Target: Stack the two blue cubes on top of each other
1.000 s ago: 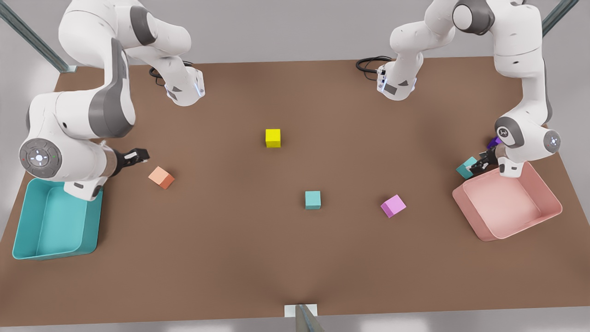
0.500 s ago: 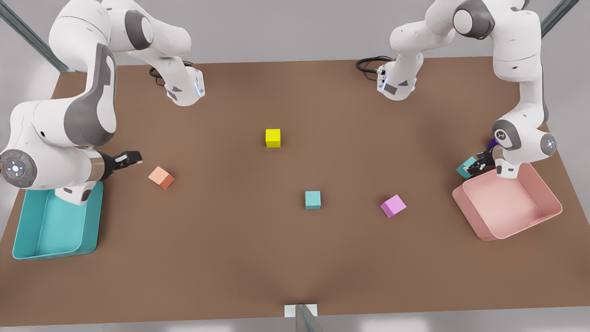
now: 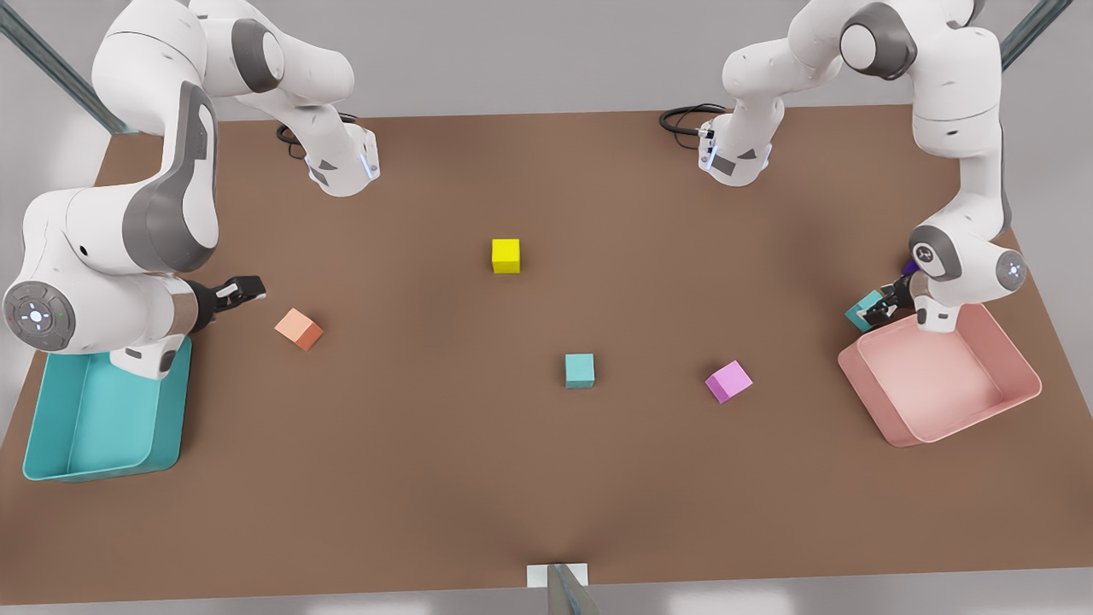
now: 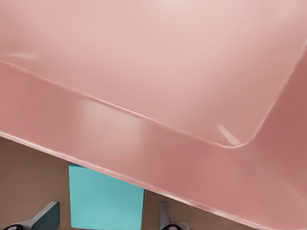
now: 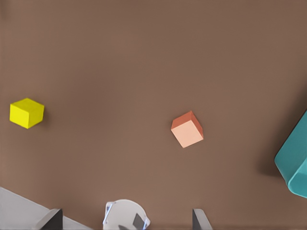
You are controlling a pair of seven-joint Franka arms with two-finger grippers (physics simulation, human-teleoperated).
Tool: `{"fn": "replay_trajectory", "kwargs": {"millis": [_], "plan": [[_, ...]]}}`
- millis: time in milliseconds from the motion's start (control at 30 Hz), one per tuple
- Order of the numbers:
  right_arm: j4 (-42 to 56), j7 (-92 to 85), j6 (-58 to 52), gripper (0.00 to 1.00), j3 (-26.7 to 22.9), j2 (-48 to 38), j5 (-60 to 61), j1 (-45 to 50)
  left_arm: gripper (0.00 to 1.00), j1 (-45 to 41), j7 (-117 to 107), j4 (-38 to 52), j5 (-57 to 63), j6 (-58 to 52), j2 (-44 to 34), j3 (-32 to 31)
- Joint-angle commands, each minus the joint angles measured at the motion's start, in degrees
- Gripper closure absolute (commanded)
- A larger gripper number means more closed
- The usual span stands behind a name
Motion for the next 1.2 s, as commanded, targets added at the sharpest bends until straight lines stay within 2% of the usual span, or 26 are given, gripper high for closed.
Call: {"fn": "replay_trajectory", "kwargs": {"millis": [0,900,933,967,1033,1067,1167], "plan": [[0.0,-1.9,-0.3,0.0,0.0,-0.1,0.0,0.0,0.0,0.0,0.0,0.0,0.1,1.4,0.3,0.0],[-0.2,-1.8,-0.8,0.0,0.1,0.2,-0.1,0.4,0.0,0.0,0.4,0.0,-1.3,4.7,4.8,0.0],[-0.2,-1.8,-0.8,0.0,0.1,0.2,-0.1,0.4,0.02,-0.1,0.4,0.0,-1.3,4.7,4.8,0.0],[-0.2,-1.8,-0.8,0.0,0.1,0.3,-0.1,0.4,0.14,-0.1,0.4,0.0,-1.7,4.7,4.7,0.0],[-0.2,-1.8,-0.8,0.0,0.1,0.3,-0.1,0.4,0.23,-0.1,0.4,0.0,-1.9,4.7,4.7,0.0],[-0.2,-1.8,-0.9,0.0,0.1,0.3,-0.1,0.4,0.26,-0.1,0.4,0.0,-1.9,4.7,4.7,0.0],[-0.2,-1.8,-0.9,0.0,0.1,0.3,-0.1,0.4,0.26,-0.7,-0.3,0.0,-2.1,1.8,3.0,0.0]]}}
